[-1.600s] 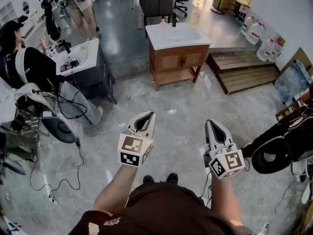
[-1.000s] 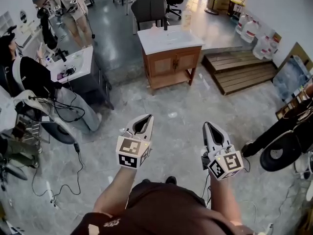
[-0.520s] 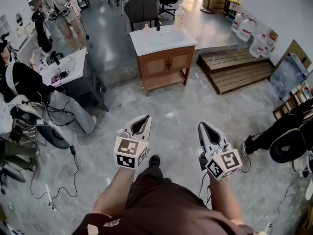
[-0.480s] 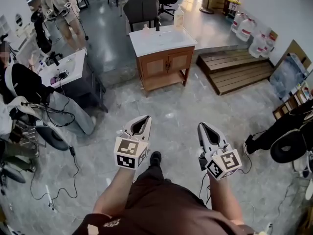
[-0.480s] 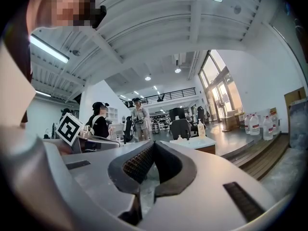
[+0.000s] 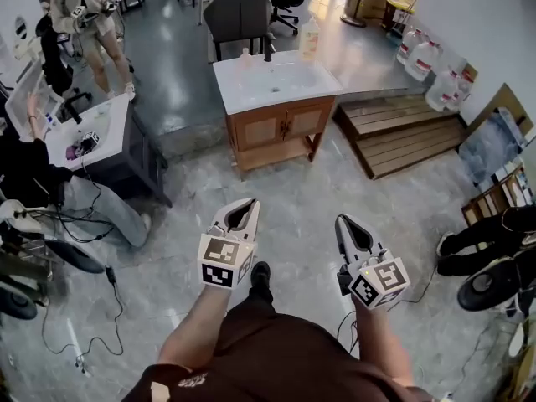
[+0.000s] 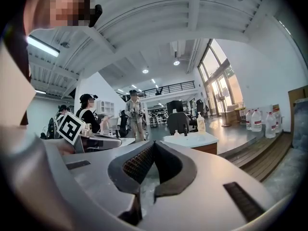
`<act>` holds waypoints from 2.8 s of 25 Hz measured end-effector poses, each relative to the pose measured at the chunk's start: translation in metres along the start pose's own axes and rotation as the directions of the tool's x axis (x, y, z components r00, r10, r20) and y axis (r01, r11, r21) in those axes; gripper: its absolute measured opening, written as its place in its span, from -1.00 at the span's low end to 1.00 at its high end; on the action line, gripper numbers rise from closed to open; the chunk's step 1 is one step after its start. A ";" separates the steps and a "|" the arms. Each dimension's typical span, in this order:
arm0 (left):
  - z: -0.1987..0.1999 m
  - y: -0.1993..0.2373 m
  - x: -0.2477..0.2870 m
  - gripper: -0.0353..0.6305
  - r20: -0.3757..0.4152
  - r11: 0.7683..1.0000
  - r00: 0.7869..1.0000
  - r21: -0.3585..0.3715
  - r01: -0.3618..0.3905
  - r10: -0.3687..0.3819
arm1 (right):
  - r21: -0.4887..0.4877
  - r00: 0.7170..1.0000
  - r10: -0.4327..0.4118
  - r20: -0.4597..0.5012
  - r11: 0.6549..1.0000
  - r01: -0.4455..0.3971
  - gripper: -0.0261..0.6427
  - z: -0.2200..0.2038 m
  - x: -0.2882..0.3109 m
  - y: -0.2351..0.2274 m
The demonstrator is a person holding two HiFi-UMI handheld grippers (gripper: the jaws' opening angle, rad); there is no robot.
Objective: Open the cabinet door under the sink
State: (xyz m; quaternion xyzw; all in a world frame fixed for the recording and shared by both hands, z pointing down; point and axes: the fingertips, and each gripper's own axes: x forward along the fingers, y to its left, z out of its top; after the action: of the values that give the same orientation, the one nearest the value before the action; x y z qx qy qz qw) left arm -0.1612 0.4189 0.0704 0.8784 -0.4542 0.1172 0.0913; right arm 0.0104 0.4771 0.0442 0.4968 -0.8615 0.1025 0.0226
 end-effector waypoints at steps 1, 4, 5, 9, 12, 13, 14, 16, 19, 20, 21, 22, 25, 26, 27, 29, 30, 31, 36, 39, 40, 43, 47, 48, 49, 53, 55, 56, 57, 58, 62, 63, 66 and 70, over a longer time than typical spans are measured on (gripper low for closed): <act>0.004 0.015 0.015 -0.84 -0.002 1.000 1.000 -0.004 -0.001 0.001 | -0.001 1.000 0.007 -0.012 1.000 -0.007 -0.88 0.003 0.021 -0.005; 0.016 0.059 0.059 -0.84 -0.013 1.000 1.000 -0.007 0.002 -0.002 | -0.003 0.999 0.023 -0.045 1.000 -0.023 -0.88 0.008 0.082 -0.021; 0.018 0.071 0.073 -0.84 -0.017 1.000 1.000 -0.009 0.006 -0.006 | 0.000 0.998 0.024 -0.051 1.000 -0.024 -0.88 0.010 0.100 -0.026; 0.023 0.110 0.116 -0.84 -0.034 1.000 0.999 -0.014 0.022 -0.023 | 0.014 0.998 0.026 -0.059 1.000 -0.026 -0.88 0.016 0.156 -0.042; 0.028 0.128 0.140 -0.84 -0.048 0.999 0.998 -0.010 0.030 -0.031 | 0.029 0.998 0.010 -0.063 1.000 -0.008 -0.88 0.019 0.183 -0.055; 0.030 0.131 0.146 -0.84 -0.051 0.999 0.998 -0.012 0.034 -0.035 | 0.038 0.998 0.000 -0.068 0.999 0.003 -0.88 0.019 0.189 -0.060; 0.032 0.133 0.152 -0.84 -0.052 0.999 0.998 -0.014 0.038 -0.039 | 0.046 0.997 -0.010 -0.073 0.999 0.013 -0.88 0.019 0.194 -0.065; 0.035 0.137 0.161 -0.84 -0.057 0.999 0.997 -0.011 0.045 -0.045 | 0.057 0.997 -0.023 -0.075 0.998 0.027 -0.88 0.022 0.203 -0.075; 0.039 0.143 0.180 -0.84 -0.065 0.999 0.997 -0.006 0.046 -0.046 | 0.064 0.998 -0.010 -0.062 0.998 0.014 -0.88 0.023 0.215 -0.092; 0.040 0.144 0.186 -0.84 -0.068 0.999 0.997 -0.006 0.044 -0.045 | 0.067 0.998 -0.007 -0.060 0.998 0.011 -0.88 0.023 0.219 -0.098; 0.041 0.145 0.193 -0.84 -0.071 0.999 0.997 -0.006 0.043 -0.043 | 0.072 0.998 -0.006 -0.061 0.997 0.010 -0.88 0.023 0.223 -0.105; 0.041 0.145 0.200 -0.84 -0.075 0.999 0.996 -0.004 0.042 -0.042 | 0.078 0.998 -0.005 -0.063 0.997 0.010 -0.88 0.021 0.226 -0.112; 0.040 0.146 0.227 -0.84 -0.093 0.999 0.995 -0.008 0.033 -0.034 | 0.104 0.997 0.004 -0.072 0.995 0.004 -0.88 0.015 0.241 -0.141; 0.039 0.147 0.238 -0.84 -0.100 1.000 0.995 -0.011 0.026 -0.027 | 0.113 0.997 0.010 -0.076 0.994 -0.002 -0.88 0.014 0.248 -0.152; 0.039 0.148 0.250 -0.84 -0.107 1.000 0.994 -0.014 0.017 -0.019 | 0.121 0.997 0.018 -0.080 0.993 -0.009 -0.88 0.014 0.256 -0.163; 0.041 0.151 0.276 -0.84 -0.121 1.000 0.993 -0.015 -0.004 0.002 | 0.129 0.995 0.042 -0.088 0.991 -0.030 -0.88 0.016 0.272 -0.188; 0.043 0.152 0.291 -0.84 -0.127 1.000 0.992 -0.015 -0.016 0.014 | 0.131 0.994 0.056 -0.090 0.990 -0.044 -0.88 0.018 0.281 -0.203; 0.045 0.153 0.306 -0.84 -0.133 0.999 0.991 -0.018 -0.031 0.028 | 0.130 0.993 0.069 -0.092 0.990 -0.057 -0.88 0.022 0.291 -0.218; 0.060 0.143 0.389 -0.84 -0.167 0.993 0.983 -0.078 -0.091 0.077 | 0.111 0.984 0.144 -0.101 0.985 -0.133 -0.88 0.049 0.343 -0.309; 0.066 0.137 0.432 -0.84 -0.182 0.983 0.977 -0.121 -0.137 0.114 | 0.118 0.969 0.207 -0.136 0.974 -0.191 -0.88 0.047 0.365 -0.355; 0.069 0.139 0.443 -0.84 -0.181 0.977 0.974 -0.138 -0.160 0.134 | 0.120 0.963 0.227 -0.149 0.970 -0.210 -0.88 0.045 0.371 -0.366; 0.073 0.147 0.466 -0.84 -0.186 0.966 0.965 -0.146 -0.211 0.183 | 0.122 0.947 0.268 -0.176 0.961 -0.249 -0.88 0.038 0.390 -0.388; 0.062 0.157 0.481 -0.84 -0.215 0.954 0.952 -0.162 -0.254 0.218 | 0.159 0.938 0.286 -0.196 0.953 -0.257 -0.88 0.023 0.409 -0.407; 0.058 0.159 0.483 -0.84 -0.220 0.951 0.950 -0.167 -0.261 0.222 | 0.165 0.933 0.292 -0.208 0.951 -0.261 -0.88 0.018 0.414 -0.409; 0.055 0.161 0.486 -0.84 -0.225 0.950 0.948 -0.169 -0.264 0.223 | 0.169 0.928 0.299 -0.223 0.949 -0.266 -0.88 0.013 0.419 -0.410; 0.038 0.177 0.499 -0.84 -0.244 0.953 0.946 -0.160 -0.256 0.213 | 0.162 0.894 0.338 -0.295 0.940 -0.302 -0.88 -0.004 0.447 -0.398; 0.027 0.191 0.503 -0.84 -0.248 0.953 0.947 -0.171 -0.251 0.205 | 0.155 0.875 0.360 -0.324 0.932 -0.327 -0.88 -0.015 0.462 -0.385; 0.021 0.199 0.505 -0.84 -0.246 0.952 0.949 -0.181 -0.246 0.199 | 0.152 0.868 0.365 -0.336 0.931 -0.333 -0.88 -0.020 0.470 -0.379; 0.015 0.205 0.509 -0.84 -0.244 0.952 0.951 -0.193 -0.237 0.187 | 0.153 0.864 0.365 -0.347 0.931 -0.332 -0.88 -0.024 0.479 -0.374; 0.009 0.211 0.513 -0.84 -0.244 0.952 0.954 -0.206 -0.226 0.173 | 0.158 0.860 0.366 -0.355 0.931 -0.330 -0.88 -0.029 0.487 -0.370; -0.024 0.226 0.527 -0.84 -0.259 0.952 0.954 -0.224 -0.208 0.148 | 0.182 0.840 0.391 -0.376 0.920 -0.346 -0.88 -0.058 0.515 -0.356; -0.033 0.229 0.530 -0.84 -0.264 0.950 0.953 -0.226 -0.214 0.151 | 0.186 0.834 0.398 -0.383 0.917 -0.353 -0.88 -0.067 0.521 -0.354; -0.062 0.237 0.544 -0.84 -0.281 0.943 0.946 -0.238 -0.234 0.164 | 0.196 0.814 0.413 -0.409 0.911 -0.363 -0.88 -0.102 0.539 -0.360; -0.101 0.237 0.564 -0.84 -0.293 0.930 0.939 -0.261 -0.260 0.181 | 0.194 0.790 0.427 -0.440 0.904 -0.380 -0.88 -0.151 0.554 -0.374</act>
State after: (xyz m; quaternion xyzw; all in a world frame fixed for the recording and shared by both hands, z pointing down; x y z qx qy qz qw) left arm -0.0521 -0.1269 0.3429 0.7743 -0.5468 0.1733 0.2672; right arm 0.0426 -0.1464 0.3277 0.2617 -0.9096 0.2640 0.1855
